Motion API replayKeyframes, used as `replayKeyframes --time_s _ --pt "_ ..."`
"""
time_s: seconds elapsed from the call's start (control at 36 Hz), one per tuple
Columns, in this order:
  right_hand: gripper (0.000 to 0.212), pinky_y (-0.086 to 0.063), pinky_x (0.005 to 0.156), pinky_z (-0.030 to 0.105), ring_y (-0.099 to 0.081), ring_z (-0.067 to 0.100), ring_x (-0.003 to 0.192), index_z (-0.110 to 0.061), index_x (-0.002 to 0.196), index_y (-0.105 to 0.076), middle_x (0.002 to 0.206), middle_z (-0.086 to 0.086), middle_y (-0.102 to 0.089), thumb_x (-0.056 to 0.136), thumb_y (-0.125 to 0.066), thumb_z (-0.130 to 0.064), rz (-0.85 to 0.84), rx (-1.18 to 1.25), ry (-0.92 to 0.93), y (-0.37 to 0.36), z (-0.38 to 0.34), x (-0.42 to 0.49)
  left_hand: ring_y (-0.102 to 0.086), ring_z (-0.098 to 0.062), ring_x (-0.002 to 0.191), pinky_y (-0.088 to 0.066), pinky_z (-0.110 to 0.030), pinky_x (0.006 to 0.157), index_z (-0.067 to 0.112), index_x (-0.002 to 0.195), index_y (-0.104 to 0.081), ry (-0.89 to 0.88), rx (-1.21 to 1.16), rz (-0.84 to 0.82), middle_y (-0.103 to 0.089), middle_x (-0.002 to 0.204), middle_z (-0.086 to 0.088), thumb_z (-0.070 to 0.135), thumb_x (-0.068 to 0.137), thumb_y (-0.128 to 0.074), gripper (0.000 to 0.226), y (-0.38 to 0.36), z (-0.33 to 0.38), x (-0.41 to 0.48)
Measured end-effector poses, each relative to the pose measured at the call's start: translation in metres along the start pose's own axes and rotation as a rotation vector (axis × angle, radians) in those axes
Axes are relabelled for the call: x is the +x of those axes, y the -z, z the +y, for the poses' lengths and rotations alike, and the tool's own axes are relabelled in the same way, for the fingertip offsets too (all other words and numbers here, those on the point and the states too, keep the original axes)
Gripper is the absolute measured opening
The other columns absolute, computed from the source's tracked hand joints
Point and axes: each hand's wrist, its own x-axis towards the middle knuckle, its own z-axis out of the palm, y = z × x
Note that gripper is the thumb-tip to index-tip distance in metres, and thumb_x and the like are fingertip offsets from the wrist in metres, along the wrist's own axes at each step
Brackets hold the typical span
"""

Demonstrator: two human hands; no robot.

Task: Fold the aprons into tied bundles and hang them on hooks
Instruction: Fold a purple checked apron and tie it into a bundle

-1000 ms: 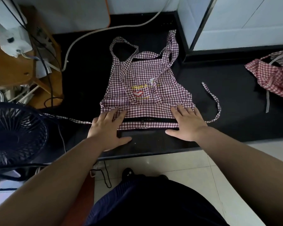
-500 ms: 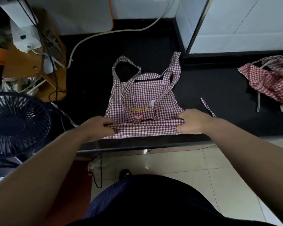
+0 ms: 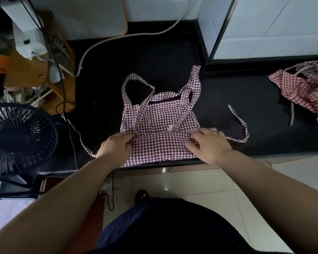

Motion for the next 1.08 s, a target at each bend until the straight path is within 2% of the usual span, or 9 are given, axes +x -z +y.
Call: replayKeyframes --time_s 0.08,0.31,0.47,0.56,0.69,0.75,0.89,1.0,1.08 --pt "0.046 -0.032 0.097 0.041 -0.056 0.020 0.098 -0.022 0.098 -0.060 0.099 -0.002 -0.056 0.097 -0.026 -0.052 0.083 0.030 -0.036 0.004 -0.001 0.002 -0.049 -0.021 0.122 -0.036 -0.037 0.105 0.025 0.130 -0.057 -0.014 -0.042 0.035 -0.055 0.132 0.002 0.027 0.098 -0.044 0.035 0.001 0.001 -0.001" --pt "0.035 -0.040 0.074 0.028 -0.056 0.022 0.089 -0.010 0.097 -0.057 0.092 0.005 -0.061 0.095 -0.048 -0.044 0.269 0.612 -0.296 0.023 -0.002 0.042 -0.057 -0.024 0.107 -0.044 -0.039 0.092 0.021 0.129 -0.049 0.096 -0.028 0.065 -0.058 0.122 -0.001 0.051 0.095 -0.044 0.045 0.010 0.025 0.032" --pt "0.035 -0.042 0.048 0.028 -0.047 0.017 0.059 -0.008 0.073 -0.052 0.070 0.006 -0.050 0.091 -0.060 -0.037 0.147 1.283 -0.722 0.043 -0.008 0.089 -0.057 -0.013 0.079 -0.041 -0.024 0.054 0.015 0.115 -0.060 0.287 -0.301 0.033 -0.064 0.106 -0.002 0.043 0.090 -0.056 0.038 0.018 0.032 0.085" --pt "0.007 -0.040 0.047 0.025 -0.047 0.015 0.065 -0.011 0.093 -0.058 0.081 0.004 -0.053 0.093 -0.059 -0.018 0.110 1.384 -0.690 0.047 -0.012 0.104 -0.063 -0.016 0.084 -0.053 -0.029 0.075 0.015 0.104 -0.067 0.324 -0.671 -0.018 -0.066 0.098 0.001 0.023 0.092 -0.057 0.017 0.019 0.038 0.096" --pt "0.013 -0.044 0.064 0.027 -0.052 0.015 0.074 -0.014 0.085 -0.054 0.084 0.006 -0.056 0.090 -0.054 -0.002 0.073 1.697 -0.370 0.067 -0.021 0.111 -0.059 -0.016 0.068 -0.050 -0.031 0.066 0.008 0.078 -0.062 0.399 -1.574 -0.183 -0.063 0.077 -0.005 0.004 0.092 -0.035 0.030 0.041 0.047 0.093" --pt "0.012 -0.048 0.067 0.031 -0.055 0.016 0.082 -0.010 0.103 -0.054 0.099 0.007 -0.057 0.092 -0.055 -0.012 0.059 1.688 -0.439 0.071 -0.022 0.117 -0.060 -0.016 0.068 -0.052 -0.028 0.063 0.003 0.090 -0.061 0.416 -1.613 -0.233 -0.062 0.079 -0.007 0.009 0.094 -0.037 0.024 0.046 0.043 0.095" --pt "0.066 -0.052 0.067 0.031 -0.055 0.017 0.102 -0.008 0.135 -0.044 0.128 0.003 -0.054 0.082 -0.072 -0.036 0.082 1.345 -0.577 0.060 -0.022 0.130 -0.061 -0.009 0.059 -0.051 -0.023 0.063 0.009 0.095 -0.065 0.440 -1.485 -0.226 -0.068 0.080 -0.002 0.026 0.091 -0.063 0.018 0.050 0.041 0.111" --pt "0.051 -0.055 0.075 0.032 -0.056 0.016 0.093 -0.008 0.134 -0.050 0.102 0.000 -0.059 0.088 -0.067 -0.020 0.077 1.193 -0.488 0.054 -0.023 0.138 -0.062 -0.007 0.066 -0.052 -0.028 0.075 0.015 0.091 -0.068 0.441 -1.471 -0.132 -0.069 0.079 0.004 0.028 0.092 -0.064 0.014 0.054 0.048 0.123" --pt "0.011 -0.057 0.073 0.035 -0.062 0.021 0.090 -0.009 0.101 -0.062 0.095 0.007 -0.063 0.090 -0.060 -0.010 0.059 1.179 -0.492 0.061 -0.028 0.141 -0.061 -0.006 0.065 -0.051 -0.027 0.073 0.015 0.085 -0.068 0.439 -1.451 -0.144 -0.067 0.070 0.006 0.029 0.091 -0.064 0.015 0.057 0.048 0.128"
